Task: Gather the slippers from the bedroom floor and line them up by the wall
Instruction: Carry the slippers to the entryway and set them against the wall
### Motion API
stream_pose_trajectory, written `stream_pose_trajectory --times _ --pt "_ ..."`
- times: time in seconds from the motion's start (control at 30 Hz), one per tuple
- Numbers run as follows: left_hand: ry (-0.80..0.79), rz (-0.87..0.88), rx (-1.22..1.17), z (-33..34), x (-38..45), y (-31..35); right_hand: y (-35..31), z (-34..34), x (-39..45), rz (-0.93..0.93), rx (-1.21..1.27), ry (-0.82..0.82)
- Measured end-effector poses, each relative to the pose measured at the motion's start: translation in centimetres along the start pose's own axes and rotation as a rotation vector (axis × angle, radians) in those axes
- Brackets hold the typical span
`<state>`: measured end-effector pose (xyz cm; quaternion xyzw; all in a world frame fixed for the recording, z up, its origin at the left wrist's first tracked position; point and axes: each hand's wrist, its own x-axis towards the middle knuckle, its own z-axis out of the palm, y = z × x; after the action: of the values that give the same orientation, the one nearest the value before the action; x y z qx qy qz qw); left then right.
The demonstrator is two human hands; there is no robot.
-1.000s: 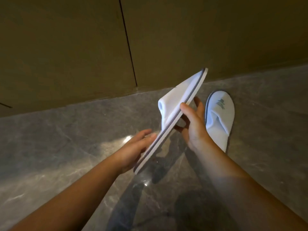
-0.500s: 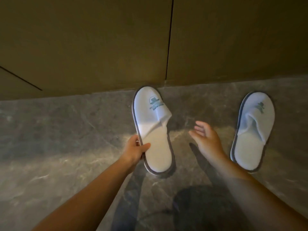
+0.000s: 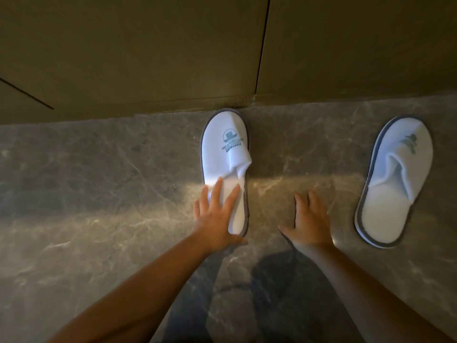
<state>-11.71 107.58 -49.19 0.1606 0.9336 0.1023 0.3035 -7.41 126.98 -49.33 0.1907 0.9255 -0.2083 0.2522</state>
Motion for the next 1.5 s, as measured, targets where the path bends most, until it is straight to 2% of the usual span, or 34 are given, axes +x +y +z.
stream_pose_trajectory --times 0.1,0.3,0.77,0.83,0.9,0.97,1.03,1.13,1.23,1.4,1.5 --pt "-0.049 0.05 0.152 0.5 0.3 -0.1 0.2 0.2 0.0 0.003 0.017 0.008" --pt "0.049 0.062 0.213 0.5 0.4 -0.5 0.5 0.1 0.1 -0.006 0.04 0.001" --pt "0.071 -0.025 0.09 0.8 -0.6 -1.8 0.2 -1.1 -0.6 -0.03 0.11 -0.044" --pt "0.066 -0.018 0.105 0.7 -0.7 -1.8 0.3 -1.5 -1.0 -0.021 0.194 0.006" --pt "0.076 0.004 0.125 0.5 -0.8 -1.7 0.8 -2.1 -1.5 0.012 0.237 0.165" --pt "0.092 0.037 0.101 0.3 -0.8 -1.6 1.9 -2.7 -1.9 0.103 0.185 0.331" --pt "0.096 0.066 0.052 0.0 -0.7 -1.4 3.6 -3.4 -2.1 0.248 0.15 0.412" --pt "0.093 0.078 0.033 -0.1 -0.6 -1.1 6.3 -4.1 -2.0 0.438 0.179 0.414" --pt "0.089 0.059 0.03 0.0 -0.5 -0.9 8.2 -4.2 -1.6 0.529 0.305 0.402" --pt "0.075 0.039 0.073 -0.2 -0.3 -0.5 9.3 -3.9 -1.2 0.522 0.376 0.408" --pt "0.054 0.029 0.102 -0.2 -0.3 -0.5 8.5 -3.1 -1.9 0.437 0.42 0.424"
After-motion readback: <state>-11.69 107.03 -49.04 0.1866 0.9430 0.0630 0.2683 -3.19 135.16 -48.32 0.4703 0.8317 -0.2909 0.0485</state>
